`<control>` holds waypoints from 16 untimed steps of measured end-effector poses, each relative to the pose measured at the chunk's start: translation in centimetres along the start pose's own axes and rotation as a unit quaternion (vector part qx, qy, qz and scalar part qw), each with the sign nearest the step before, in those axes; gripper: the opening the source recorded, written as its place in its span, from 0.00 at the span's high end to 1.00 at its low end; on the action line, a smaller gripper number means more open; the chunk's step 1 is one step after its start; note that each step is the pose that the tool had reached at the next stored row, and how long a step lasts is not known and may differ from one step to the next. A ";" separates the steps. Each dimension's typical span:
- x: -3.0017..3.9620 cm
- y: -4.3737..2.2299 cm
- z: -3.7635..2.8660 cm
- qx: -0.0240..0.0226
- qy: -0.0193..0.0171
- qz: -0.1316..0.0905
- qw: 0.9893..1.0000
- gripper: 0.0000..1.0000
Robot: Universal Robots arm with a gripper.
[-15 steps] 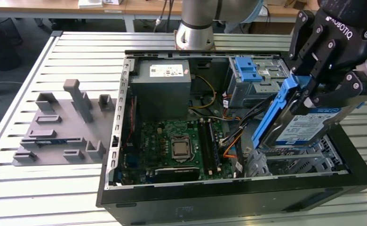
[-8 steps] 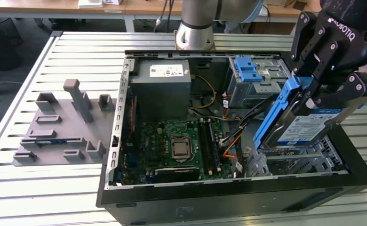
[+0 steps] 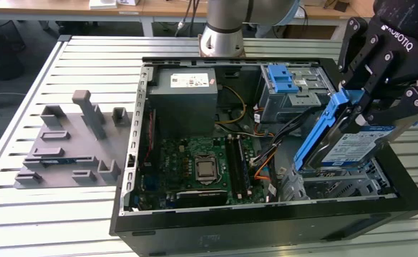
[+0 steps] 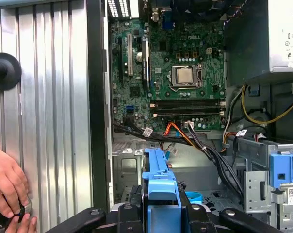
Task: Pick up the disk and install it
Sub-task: 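Insert the disk into the insertion slot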
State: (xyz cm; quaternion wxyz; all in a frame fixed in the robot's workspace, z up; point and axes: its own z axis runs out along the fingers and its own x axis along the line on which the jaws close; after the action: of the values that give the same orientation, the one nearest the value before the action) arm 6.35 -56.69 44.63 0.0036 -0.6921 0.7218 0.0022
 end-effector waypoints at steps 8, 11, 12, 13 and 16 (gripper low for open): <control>-0.02 -0.70 0.43 0.000 0.000 0.000 1.000 0.64; -0.04 -0.91 0.50 0.000 0.000 0.000 1.000 0.64; -0.04 -0.93 0.52 0.000 0.000 0.000 1.000 0.64; -0.03 -0.93 0.54 0.000 0.000 0.000 1.000 0.64; -0.03 -0.94 0.59 0.000 0.000 0.000 1.000 0.64</control>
State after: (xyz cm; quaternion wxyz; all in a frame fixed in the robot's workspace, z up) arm 7.29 -56.69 44.04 0.0036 -0.6920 0.7219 0.0022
